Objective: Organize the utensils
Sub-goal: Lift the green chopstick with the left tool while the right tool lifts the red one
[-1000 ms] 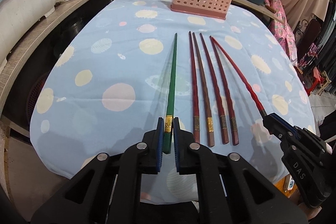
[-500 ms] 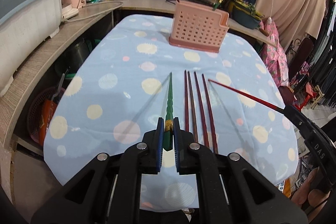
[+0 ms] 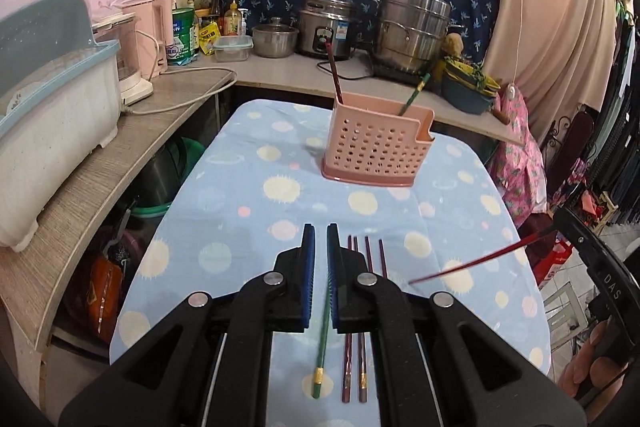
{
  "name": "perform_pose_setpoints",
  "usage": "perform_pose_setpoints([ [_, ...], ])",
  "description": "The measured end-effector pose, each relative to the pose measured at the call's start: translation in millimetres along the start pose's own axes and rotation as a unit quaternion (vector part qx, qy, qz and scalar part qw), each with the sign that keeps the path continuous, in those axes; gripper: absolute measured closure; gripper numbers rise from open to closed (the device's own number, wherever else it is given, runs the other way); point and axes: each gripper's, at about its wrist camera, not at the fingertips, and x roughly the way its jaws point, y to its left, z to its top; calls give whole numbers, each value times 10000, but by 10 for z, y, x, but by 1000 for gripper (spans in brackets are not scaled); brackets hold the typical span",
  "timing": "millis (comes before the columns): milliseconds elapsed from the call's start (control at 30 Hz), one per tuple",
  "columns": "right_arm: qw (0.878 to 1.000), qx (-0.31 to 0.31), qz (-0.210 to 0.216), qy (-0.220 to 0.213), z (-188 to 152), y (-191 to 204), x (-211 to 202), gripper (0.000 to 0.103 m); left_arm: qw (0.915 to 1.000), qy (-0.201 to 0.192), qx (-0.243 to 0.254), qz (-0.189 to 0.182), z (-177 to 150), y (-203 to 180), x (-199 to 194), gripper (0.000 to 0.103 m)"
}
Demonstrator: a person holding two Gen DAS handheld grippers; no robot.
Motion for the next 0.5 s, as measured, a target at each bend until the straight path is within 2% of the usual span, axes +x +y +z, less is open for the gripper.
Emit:
perform_pose_setpoints([
  [133, 10000, -22, 31, -92, 66, 10, -23, 95, 9998, 181, -45, -49, -80, 75, 86, 97],
  [233, 9999, 4, 59, -97, 63, 21, -40, 95, 9985, 541, -9, -69, -335, 105, 238, 96],
  [333, 9999, 79, 78, -99, 38, 16, -72, 95, 9954, 954, 38, -71, -652, 132, 416, 86],
  [400, 9999, 99, 64, -118, 28, 24, -100, 95, 9928, 1194, 51, -112, -847, 132, 509, 71],
  [500, 9998, 111, 37, -140, 26, 39, -130, 95, 9892, 1456, 93, -168, -1097, 108, 596, 68],
])
